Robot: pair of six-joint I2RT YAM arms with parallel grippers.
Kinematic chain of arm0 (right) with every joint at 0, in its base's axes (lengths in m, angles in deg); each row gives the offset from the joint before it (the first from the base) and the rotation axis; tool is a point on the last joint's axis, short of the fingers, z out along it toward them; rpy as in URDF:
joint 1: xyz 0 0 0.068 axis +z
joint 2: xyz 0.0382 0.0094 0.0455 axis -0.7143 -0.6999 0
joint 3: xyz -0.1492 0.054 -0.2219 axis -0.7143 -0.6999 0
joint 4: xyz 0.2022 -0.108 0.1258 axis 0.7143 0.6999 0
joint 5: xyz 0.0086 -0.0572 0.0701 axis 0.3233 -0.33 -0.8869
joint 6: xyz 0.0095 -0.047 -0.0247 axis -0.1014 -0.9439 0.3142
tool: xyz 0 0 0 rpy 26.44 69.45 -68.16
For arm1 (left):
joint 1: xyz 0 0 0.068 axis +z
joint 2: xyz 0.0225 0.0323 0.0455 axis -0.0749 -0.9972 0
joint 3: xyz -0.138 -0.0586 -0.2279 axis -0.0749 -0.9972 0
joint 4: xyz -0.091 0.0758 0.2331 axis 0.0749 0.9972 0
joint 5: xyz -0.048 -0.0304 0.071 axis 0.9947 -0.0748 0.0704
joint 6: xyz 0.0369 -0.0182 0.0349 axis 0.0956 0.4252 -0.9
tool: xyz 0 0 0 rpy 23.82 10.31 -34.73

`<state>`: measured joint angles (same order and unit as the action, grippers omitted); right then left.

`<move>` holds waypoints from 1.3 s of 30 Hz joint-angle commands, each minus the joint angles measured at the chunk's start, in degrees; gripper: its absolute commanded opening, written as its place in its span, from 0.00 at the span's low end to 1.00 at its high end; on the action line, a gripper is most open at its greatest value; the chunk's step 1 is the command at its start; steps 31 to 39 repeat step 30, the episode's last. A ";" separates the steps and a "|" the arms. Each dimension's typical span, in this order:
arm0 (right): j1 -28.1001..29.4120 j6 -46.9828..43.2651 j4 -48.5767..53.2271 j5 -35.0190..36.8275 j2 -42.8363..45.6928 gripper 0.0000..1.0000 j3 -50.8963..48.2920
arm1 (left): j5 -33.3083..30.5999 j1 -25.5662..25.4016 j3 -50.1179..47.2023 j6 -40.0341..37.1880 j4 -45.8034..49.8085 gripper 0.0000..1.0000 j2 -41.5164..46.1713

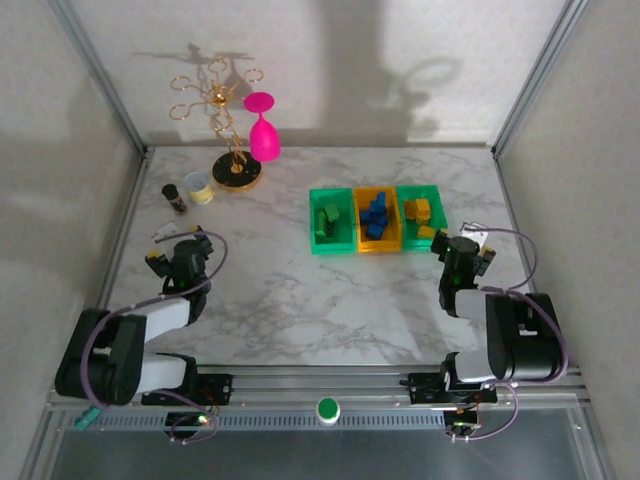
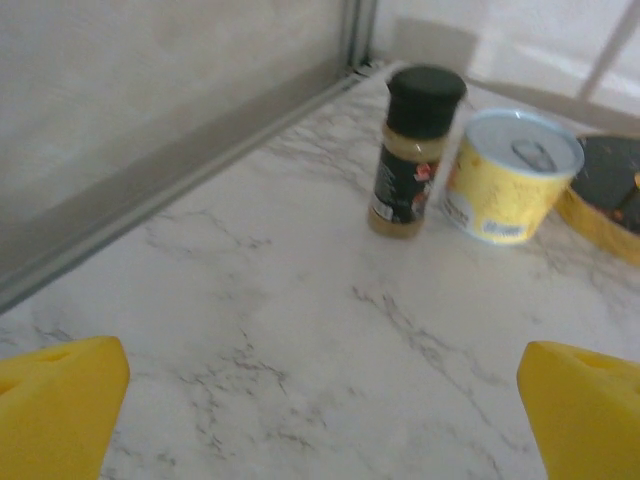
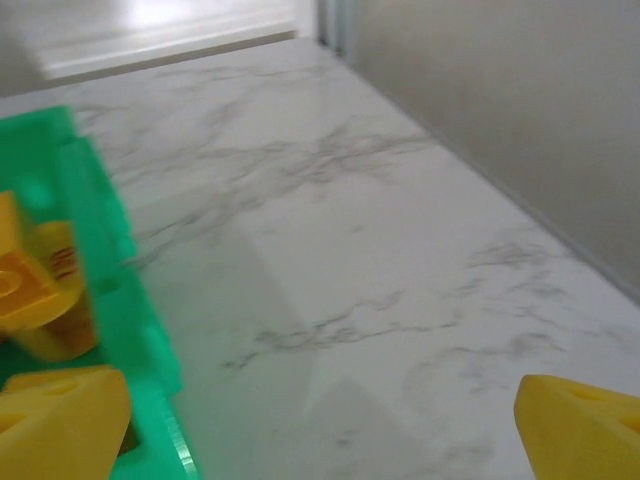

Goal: Sort the legos into containers by color
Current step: Reset both arms

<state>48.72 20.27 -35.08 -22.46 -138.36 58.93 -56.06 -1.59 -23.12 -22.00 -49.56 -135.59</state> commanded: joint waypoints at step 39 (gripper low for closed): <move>-1.76 -7.00 -27.35 -17.74 -7.34 0.99 -5.41 | 17.95 1.58 -3.40 -6.70 -29.94 0.99 -12.24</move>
